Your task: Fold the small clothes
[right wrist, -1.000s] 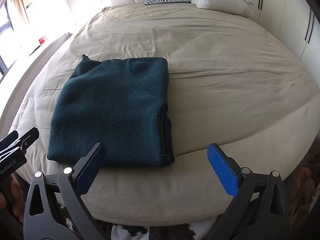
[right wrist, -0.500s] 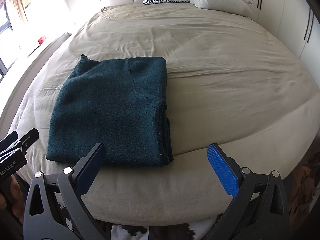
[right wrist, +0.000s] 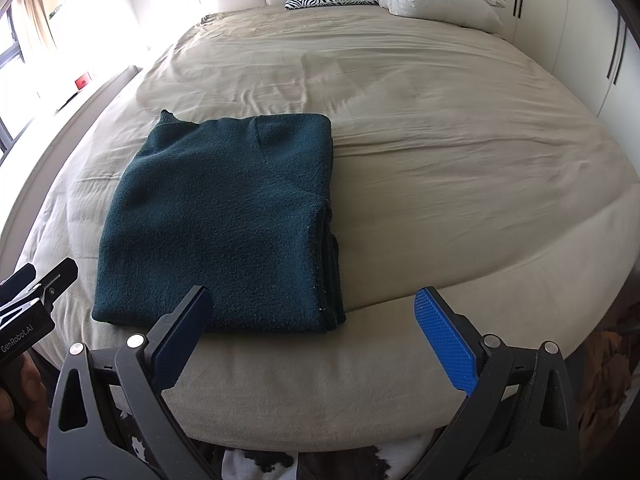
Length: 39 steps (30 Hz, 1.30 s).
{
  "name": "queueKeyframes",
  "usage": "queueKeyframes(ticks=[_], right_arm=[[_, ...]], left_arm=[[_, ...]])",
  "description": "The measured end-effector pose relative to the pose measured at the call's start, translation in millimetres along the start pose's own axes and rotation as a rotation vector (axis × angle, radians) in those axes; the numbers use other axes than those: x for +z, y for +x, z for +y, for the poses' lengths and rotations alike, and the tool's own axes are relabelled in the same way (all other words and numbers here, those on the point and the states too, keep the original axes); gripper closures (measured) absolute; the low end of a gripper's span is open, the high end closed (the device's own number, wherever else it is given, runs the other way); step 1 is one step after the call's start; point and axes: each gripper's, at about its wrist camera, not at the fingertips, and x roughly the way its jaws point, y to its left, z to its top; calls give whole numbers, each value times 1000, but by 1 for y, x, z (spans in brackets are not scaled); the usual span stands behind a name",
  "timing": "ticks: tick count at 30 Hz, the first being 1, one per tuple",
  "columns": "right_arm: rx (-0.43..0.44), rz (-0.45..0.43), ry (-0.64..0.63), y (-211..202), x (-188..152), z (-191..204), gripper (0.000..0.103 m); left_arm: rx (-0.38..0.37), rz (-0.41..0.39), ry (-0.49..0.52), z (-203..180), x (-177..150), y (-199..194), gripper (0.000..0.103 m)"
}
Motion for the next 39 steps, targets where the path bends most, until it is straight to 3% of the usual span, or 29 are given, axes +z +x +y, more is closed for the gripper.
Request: queueKeyframes(ticks=[39], right_arm=[[-1,9,2,1,-3,-2,0]], left_arm=[[0,8,5,3,-2,5,0]])
